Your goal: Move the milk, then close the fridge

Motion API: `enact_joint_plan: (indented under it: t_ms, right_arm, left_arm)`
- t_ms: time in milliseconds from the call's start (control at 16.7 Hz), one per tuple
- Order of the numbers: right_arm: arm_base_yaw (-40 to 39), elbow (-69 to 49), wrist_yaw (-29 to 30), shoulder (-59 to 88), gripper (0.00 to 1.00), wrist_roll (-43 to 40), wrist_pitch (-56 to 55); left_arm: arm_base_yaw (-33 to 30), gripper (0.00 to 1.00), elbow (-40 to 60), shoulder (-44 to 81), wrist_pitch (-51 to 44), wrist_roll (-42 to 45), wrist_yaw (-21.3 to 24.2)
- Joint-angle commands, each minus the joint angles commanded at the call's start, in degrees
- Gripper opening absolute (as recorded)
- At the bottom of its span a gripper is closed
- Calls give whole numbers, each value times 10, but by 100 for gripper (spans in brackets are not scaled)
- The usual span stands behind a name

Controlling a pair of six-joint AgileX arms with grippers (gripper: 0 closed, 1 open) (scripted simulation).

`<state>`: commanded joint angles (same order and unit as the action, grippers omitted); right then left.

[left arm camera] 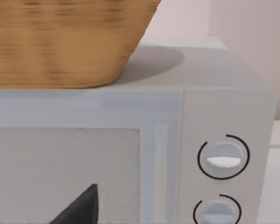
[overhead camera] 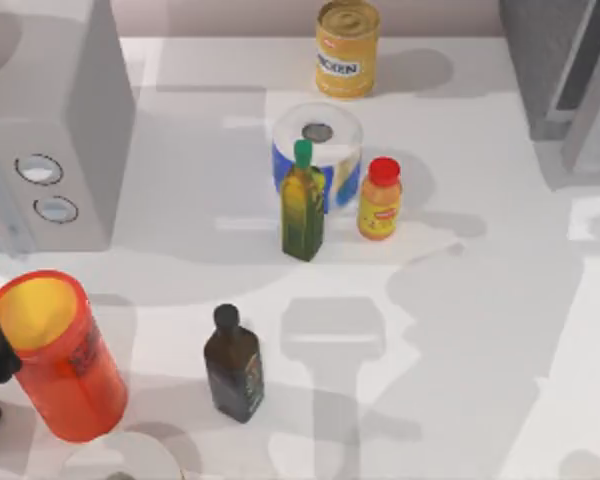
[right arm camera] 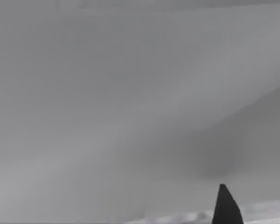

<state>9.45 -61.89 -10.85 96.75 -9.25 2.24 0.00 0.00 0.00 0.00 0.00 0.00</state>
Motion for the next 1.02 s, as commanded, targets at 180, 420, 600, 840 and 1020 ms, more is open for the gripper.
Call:
enact_joint_plan:
  t_ms: [180, 420, 600, 840, 1020]
  right_arm:
    - [-66, 35, 71, -28, 100, 68, -39]
    - [-80, 50, 89, -39, 100, 85, -54]
    - [-71, 49, 92, -36, 100, 83, -52]
    - [-71, -8, 94, 10, 100, 83, -42]
    - [-71, -80, 95, 69, 100, 84, -28]
  left_arm:
    - [0, 100, 0, 0, 0, 0, 0]
    - [0, 100, 0, 0, 0, 0, 0]
    - [0, 100, 0, 0, 0, 0, 0]
    - [0, 100, 0, 0, 0, 0, 0]
    - [0, 100, 0, 0, 0, 0, 0]
